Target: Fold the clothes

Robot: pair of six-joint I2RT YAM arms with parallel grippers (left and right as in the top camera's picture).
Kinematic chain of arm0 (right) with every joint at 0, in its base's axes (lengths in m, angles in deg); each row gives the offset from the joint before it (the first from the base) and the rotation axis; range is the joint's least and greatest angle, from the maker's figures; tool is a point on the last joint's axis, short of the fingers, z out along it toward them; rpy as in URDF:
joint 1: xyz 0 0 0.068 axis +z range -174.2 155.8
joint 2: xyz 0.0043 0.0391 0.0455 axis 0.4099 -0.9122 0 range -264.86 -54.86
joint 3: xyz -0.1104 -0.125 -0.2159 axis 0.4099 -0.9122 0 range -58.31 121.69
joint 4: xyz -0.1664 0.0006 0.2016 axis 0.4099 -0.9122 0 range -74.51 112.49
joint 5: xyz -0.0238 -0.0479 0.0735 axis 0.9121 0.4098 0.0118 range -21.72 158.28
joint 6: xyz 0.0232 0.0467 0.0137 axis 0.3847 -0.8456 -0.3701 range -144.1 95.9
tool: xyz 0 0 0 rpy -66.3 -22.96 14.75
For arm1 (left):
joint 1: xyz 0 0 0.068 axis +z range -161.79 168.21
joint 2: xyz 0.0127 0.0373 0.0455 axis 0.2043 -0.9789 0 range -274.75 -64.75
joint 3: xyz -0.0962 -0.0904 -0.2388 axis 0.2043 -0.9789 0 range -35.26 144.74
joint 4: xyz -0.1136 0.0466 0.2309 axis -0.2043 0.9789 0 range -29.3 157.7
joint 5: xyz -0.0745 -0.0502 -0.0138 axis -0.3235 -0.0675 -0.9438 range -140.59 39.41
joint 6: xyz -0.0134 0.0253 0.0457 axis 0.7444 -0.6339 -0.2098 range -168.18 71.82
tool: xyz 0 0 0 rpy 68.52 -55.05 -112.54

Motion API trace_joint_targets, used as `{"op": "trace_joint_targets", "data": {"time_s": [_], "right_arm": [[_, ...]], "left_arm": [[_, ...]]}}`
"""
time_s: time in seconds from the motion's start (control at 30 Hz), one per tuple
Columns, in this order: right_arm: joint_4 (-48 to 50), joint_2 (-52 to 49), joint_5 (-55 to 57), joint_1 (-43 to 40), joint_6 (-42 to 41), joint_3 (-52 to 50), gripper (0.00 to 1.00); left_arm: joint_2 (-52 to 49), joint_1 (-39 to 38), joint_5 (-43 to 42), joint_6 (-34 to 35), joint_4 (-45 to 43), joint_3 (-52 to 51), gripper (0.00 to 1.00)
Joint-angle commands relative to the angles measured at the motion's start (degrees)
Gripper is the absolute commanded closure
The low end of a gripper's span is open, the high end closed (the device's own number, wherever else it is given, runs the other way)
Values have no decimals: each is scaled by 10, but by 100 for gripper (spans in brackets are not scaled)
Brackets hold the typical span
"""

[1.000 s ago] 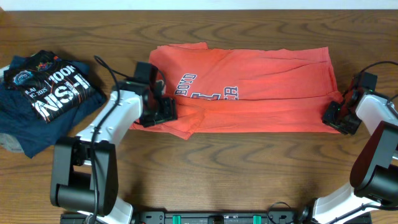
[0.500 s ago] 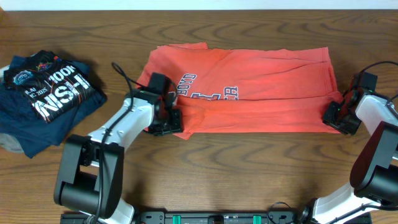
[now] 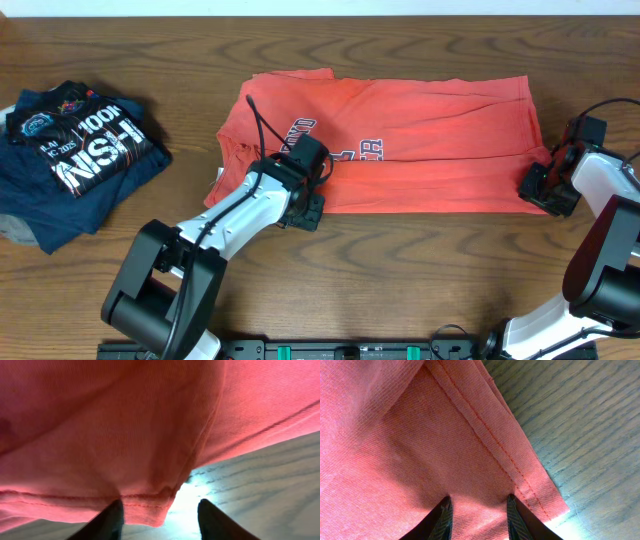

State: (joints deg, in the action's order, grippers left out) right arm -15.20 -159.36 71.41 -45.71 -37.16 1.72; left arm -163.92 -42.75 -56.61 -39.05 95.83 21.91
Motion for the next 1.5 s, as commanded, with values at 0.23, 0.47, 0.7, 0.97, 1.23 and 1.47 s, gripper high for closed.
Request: {"op": "trace_joint_targets", "data": {"time_s": [0.23,0.47,0.7,0.97,1.23,1.47], "right_arm": [[0,-6,5,1,-2,-12,65],[0,-6,5,1,-2,-12,65],[0,-6,5,1,-2,-12,65],[-2,-6,5,1,-2,-12,65],[-2,-6,5,1,-2,-12,65],[-2,-6,5,1,-2,-12,65]], "left_arm": [[-2,-2,45,-18,-7,0,78],[-2,-17,28,-18,2,-1,71],[-3,-34,29,-18,-8,-17,71],[-9,-35,74,-18,-23,-20,94],[7,-16,164,-19,-27,67,94],[8,45,178,-16,-46,175,94]]}}
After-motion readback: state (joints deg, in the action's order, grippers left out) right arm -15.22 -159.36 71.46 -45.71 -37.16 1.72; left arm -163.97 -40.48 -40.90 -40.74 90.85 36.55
